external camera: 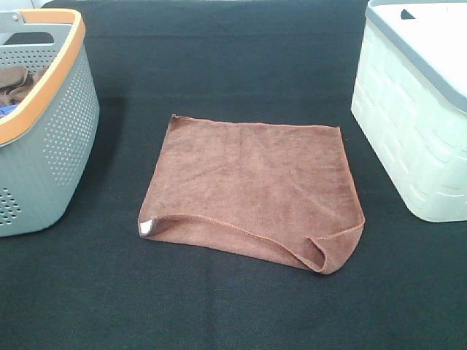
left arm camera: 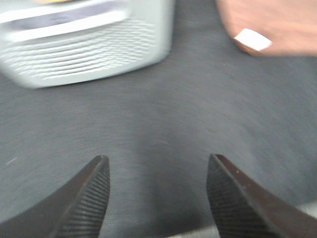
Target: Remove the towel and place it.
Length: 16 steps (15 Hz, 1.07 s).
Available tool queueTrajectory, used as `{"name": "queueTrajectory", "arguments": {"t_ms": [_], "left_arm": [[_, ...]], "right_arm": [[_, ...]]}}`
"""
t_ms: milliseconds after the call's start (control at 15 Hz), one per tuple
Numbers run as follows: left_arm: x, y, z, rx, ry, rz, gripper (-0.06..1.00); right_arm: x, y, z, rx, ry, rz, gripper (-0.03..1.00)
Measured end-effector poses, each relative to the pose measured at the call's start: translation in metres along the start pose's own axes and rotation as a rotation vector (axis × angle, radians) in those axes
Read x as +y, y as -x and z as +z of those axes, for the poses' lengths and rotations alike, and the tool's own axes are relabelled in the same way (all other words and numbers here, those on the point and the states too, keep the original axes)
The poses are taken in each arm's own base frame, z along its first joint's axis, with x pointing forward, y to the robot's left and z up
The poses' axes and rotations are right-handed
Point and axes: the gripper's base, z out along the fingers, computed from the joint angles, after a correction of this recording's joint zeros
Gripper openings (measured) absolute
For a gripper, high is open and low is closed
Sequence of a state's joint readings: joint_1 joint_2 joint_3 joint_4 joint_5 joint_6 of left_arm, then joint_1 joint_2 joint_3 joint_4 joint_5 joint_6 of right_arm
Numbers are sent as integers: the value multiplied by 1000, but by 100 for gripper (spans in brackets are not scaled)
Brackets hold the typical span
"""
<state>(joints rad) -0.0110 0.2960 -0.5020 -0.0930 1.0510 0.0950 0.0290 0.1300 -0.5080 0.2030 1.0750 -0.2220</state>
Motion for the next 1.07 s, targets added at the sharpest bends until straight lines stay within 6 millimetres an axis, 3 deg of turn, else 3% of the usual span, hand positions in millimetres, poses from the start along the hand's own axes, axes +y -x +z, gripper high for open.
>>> {"name": "queueTrajectory", "arguments": {"t_ms": [400, 1067], "left_arm": [[-4, -25, -35, -281, 73, -18, 56], [-5, -27, -37, -300, 74, -16, 56]], "right_arm": [[6, -12, -14, -132, -31, 1, 62], [7, -13, -14, -134, -25, 3, 62]]}}
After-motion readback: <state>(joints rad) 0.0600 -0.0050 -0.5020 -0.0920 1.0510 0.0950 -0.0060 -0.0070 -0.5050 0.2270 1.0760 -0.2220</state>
